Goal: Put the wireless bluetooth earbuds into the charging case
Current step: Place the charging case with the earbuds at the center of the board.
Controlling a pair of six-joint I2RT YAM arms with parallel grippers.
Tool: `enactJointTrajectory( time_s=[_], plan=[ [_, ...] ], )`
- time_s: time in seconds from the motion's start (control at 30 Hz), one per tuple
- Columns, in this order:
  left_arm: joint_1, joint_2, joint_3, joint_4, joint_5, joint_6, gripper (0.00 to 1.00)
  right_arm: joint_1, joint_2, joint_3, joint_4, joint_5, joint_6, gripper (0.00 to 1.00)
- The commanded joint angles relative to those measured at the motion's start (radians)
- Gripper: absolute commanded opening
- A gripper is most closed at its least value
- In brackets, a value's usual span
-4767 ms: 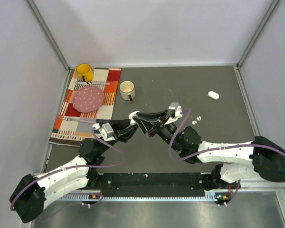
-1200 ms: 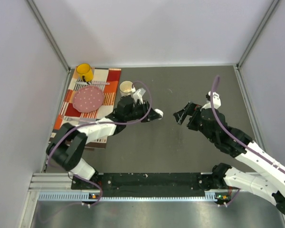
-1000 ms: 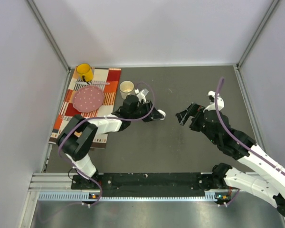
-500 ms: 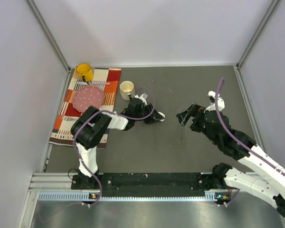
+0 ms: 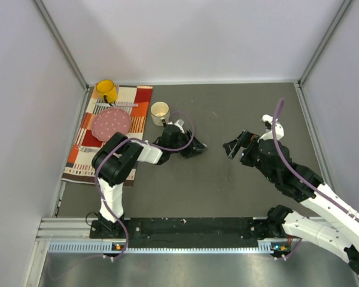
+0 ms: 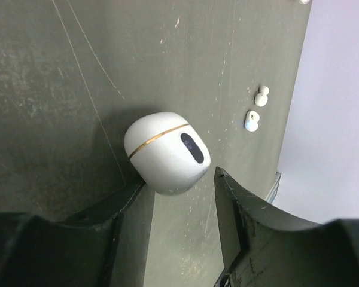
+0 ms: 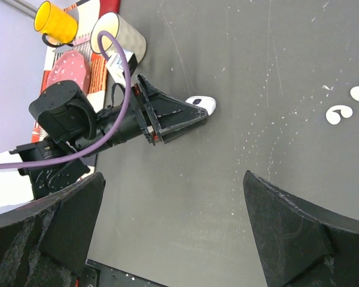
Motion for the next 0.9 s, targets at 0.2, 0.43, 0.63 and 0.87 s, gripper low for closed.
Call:
enactJointTrajectory(
  time_s=[0.2, 0.43, 0.63, 0.87],
  plan=[
    [0.004, -0.046, -0.046, 0.016, -0.025, 0.029, 0.50, -0.009, -0.024, -0.001, 0.001, 0.002, -0.007, 0.99],
    [0.003, -0.099, -0.106, 0.004, -0.022, 0.060, 0.50, -0.009, -0.019, -0.002, 0.001, 0.005, 0.000, 0.99],
    [0.003, -0.191, -0.189, -0.011, -0.050, 0.110, 0.50, -0.015, -0.005, -0.002, -0.001, 0.005, -0.004, 0.99],
    [0.003, -0.381, -0.247, -0.103, -0.105, 0.216, 0.51, -0.073, 0.024, 0.010, -0.011, -0.012, -0.023, 0.99]
  ],
)
